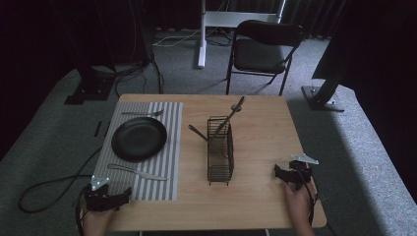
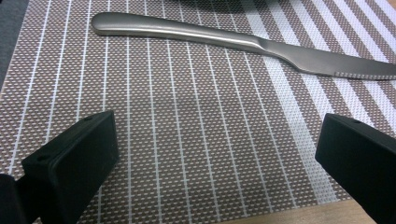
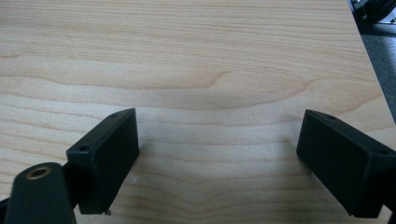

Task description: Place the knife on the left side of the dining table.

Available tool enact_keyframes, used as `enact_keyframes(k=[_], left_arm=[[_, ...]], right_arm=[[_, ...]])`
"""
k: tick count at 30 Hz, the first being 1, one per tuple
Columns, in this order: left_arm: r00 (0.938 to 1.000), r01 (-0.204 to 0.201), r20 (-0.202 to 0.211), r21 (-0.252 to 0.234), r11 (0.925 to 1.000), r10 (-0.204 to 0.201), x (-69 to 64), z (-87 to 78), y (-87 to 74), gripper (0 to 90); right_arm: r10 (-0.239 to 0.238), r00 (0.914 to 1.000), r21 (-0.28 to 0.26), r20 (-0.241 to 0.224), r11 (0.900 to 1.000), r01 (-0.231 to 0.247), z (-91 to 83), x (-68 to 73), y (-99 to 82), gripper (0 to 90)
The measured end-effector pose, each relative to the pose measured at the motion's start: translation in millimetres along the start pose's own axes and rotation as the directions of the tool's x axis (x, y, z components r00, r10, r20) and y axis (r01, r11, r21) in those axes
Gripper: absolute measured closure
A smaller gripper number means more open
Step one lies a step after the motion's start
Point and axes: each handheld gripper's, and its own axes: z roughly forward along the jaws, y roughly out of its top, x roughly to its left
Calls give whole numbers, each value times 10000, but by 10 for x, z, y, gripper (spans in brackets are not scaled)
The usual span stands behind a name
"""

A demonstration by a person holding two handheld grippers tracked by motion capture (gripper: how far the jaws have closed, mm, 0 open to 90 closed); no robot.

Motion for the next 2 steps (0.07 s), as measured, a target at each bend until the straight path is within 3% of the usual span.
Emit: enact_keyframes(k=[2], left_arm=[[10000,-13,-59,-43,10000,13,7,4,-2,0]], right_arm=[[2,10000,1,1,10000,-2,0,0,0,119]])
